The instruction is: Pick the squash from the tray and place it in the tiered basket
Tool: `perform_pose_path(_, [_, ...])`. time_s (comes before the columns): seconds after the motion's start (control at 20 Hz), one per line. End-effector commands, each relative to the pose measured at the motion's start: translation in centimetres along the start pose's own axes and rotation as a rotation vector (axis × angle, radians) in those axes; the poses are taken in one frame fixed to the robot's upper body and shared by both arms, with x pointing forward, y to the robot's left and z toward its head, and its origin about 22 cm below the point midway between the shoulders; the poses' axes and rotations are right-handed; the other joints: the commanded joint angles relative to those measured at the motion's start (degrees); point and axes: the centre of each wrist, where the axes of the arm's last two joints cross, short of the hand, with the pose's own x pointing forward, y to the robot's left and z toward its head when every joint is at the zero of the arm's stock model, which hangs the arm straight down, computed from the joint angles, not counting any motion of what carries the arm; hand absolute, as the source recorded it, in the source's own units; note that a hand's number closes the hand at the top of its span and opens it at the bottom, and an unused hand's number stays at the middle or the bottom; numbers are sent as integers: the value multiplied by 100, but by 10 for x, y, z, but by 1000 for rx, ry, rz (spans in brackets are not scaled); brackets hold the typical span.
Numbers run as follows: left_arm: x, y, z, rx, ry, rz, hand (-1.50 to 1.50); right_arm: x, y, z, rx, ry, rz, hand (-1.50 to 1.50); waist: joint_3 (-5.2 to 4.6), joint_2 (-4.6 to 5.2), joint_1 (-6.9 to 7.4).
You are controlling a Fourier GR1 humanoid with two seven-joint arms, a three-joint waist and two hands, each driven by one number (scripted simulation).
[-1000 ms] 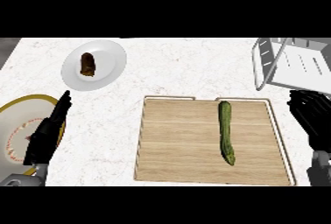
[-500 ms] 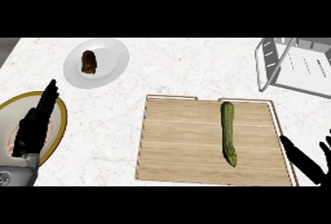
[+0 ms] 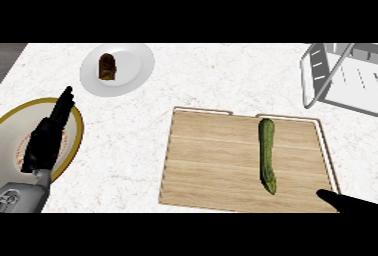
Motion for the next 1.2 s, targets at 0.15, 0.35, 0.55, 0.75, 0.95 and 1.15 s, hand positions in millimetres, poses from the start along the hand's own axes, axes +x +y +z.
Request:
perform_pose_path(0.15, [-2, -13, -1, -17, -11, 6, 0, 78, -18, 15, 32, 141, 138, -150, 22, 7, 113])
perform_pose_path(0.35, [20, -3, -10, -39, -24, -4, 0, 94, -13, 0, 79, 238, 119, -150, 23, 14, 264])
perform_pose_path(0.55, [16, -13, -11, -17, -11, 2, 0, 84, 10, -16, 139, 295, 167, -150, 35, 1, 145])
perform_pose_path(0.75, [19, -6, -20, -23, -14, -1, 0, 96, 20, -29, 165, 343, 210, -150, 28, 14, 152])
perform_pose_path(0.95, [7, 1, -13, -8, -7, -17, 0, 82, 46, -23, 199, 355, 253, -150, 22, -12, 115])
perform_pose_path(1.15, [19, -4, -20, -8, -4, -1, 0, 89, 56, -36, 201, 372, 261, -150, 33, -4, 83])
